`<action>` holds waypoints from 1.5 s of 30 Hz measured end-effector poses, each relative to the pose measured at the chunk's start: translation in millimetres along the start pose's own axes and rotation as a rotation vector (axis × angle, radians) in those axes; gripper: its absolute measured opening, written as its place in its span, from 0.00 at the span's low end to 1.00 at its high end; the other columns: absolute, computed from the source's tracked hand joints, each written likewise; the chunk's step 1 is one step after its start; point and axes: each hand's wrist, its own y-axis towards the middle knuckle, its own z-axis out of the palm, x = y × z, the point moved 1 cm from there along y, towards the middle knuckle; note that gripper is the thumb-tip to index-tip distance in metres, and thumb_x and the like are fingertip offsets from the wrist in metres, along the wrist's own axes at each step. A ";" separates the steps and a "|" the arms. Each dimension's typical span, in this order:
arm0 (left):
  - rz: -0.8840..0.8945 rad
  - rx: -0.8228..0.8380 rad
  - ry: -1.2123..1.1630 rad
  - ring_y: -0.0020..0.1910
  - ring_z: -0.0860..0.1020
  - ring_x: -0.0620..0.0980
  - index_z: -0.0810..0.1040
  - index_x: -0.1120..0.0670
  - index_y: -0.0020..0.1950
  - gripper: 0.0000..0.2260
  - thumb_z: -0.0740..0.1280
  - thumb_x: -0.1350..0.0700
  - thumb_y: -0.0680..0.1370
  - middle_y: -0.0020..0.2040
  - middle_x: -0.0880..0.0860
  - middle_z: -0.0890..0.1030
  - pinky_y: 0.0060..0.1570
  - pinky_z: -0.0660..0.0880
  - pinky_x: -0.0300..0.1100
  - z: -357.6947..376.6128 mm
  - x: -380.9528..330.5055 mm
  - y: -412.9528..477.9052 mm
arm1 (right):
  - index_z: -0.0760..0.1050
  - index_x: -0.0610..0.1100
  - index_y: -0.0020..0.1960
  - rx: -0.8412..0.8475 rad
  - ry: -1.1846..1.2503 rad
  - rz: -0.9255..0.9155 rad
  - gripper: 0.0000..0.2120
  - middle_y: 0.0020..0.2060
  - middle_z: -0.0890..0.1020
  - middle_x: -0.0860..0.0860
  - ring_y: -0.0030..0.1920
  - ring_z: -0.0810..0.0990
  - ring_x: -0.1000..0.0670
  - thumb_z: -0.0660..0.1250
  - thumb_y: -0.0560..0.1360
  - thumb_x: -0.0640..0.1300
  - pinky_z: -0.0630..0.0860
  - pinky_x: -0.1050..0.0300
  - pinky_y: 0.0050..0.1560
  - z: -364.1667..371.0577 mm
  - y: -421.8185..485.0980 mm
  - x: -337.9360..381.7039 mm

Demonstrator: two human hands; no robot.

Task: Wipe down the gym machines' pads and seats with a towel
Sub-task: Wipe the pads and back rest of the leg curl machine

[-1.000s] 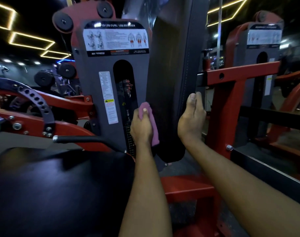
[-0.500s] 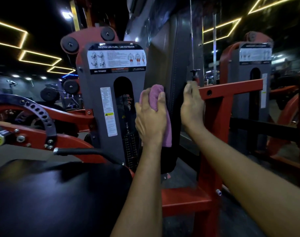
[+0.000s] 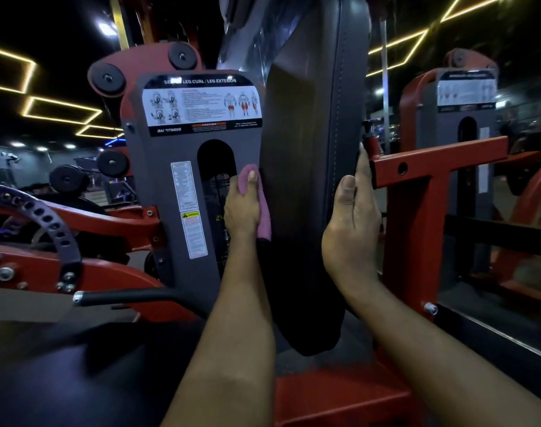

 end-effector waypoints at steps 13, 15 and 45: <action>0.288 -0.024 -0.151 0.58 0.77 0.46 0.72 0.40 0.66 0.15 0.58 0.38 0.81 0.60 0.45 0.79 0.59 0.72 0.45 -44.3 -61.6 -138.0 | 0.75 0.53 0.62 0.062 0.130 0.252 0.11 0.45 0.80 0.47 0.44 0.76 0.57 0.54 0.87 0.47 0.69 0.74 0.43 -28.2 17.5 34.4; 0.434 -0.034 -0.145 0.53 0.75 0.39 0.72 0.41 0.66 0.14 0.58 0.41 0.82 0.60 0.45 0.77 0.54 0.71 0.39 -46.4 -94.9 -133.5 | 0.74 0.50 0.48 0.094 0.082 0.218 0.13 0.36 0.72 0.46 0.33 0.69 0.56 0.54 0.87 0.47 0.67 0.64 0.35 -36.2 36.2 38.1; 0.530 0.005 -0.174 0.56 0.77 0.40 0.71 0.37 0.69 0.20 0.68 0.40 0.77 0.61 0.42 0.77 0.52 0.71 0.34 -36.3 -131.0 -106.8 | 0.65 0.48 0.35 0.065 0.045 0.137 0.19 0.25 0.69 0.57 0.28 0.65 0.58 0.59 0.85 0.42 0.63 0.61 0.31 -28.0 70.6 35.7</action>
